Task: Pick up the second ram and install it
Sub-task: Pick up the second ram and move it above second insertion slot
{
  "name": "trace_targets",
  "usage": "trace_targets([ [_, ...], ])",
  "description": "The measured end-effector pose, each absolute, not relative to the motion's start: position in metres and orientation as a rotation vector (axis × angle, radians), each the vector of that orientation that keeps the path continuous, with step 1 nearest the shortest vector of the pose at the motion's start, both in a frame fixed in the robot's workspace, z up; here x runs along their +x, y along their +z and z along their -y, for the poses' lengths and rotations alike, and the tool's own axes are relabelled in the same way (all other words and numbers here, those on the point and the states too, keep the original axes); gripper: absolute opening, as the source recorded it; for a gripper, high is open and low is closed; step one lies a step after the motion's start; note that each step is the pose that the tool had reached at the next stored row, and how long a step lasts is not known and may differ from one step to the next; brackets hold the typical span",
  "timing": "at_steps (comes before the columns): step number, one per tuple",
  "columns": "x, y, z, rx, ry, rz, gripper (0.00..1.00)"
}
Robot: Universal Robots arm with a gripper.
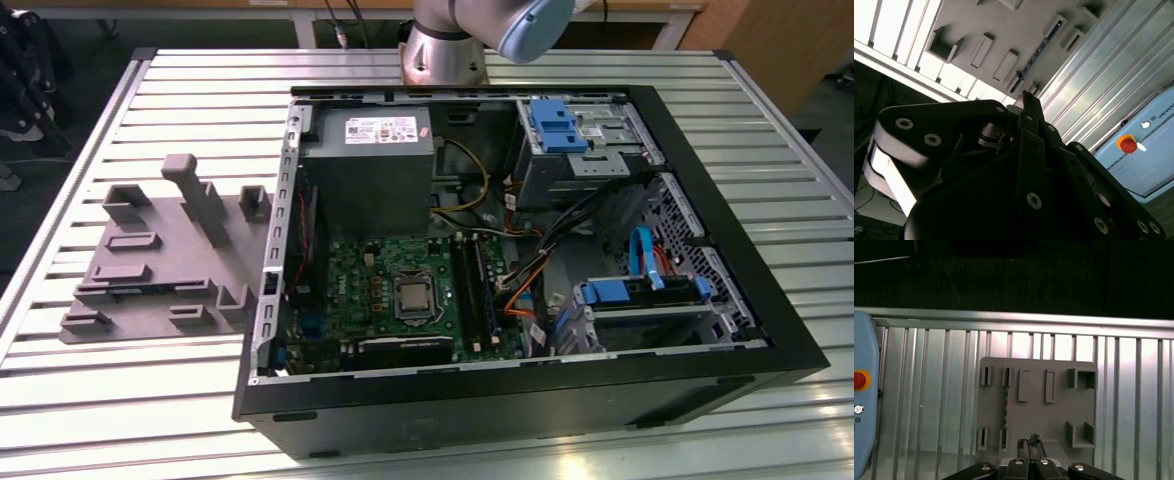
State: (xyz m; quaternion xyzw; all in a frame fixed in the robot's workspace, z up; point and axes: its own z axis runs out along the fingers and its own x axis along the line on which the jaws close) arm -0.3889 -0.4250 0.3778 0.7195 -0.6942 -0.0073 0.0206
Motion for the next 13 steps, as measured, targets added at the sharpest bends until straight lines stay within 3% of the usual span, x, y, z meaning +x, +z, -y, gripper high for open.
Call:
trace_targets([
  [6, -0.392, 0.372, 0.425, 2.234, -0.014, 2.158, 0.11],
  [8, -0.394, 0.369, 0.425, 2.224, -0.01, 2.172, 0.16],
  [10, -0.394, 0.366, 0.425, 2.201, -0.008, 2.197, 0.29],
  [12, -0.395, 0.363, 0.424, 2.178, -0.008, 2.22, 0.29],
  [13, -0.396, 0.361, 0.424, 2.17, -0.008, 2.228, 0.36],
])
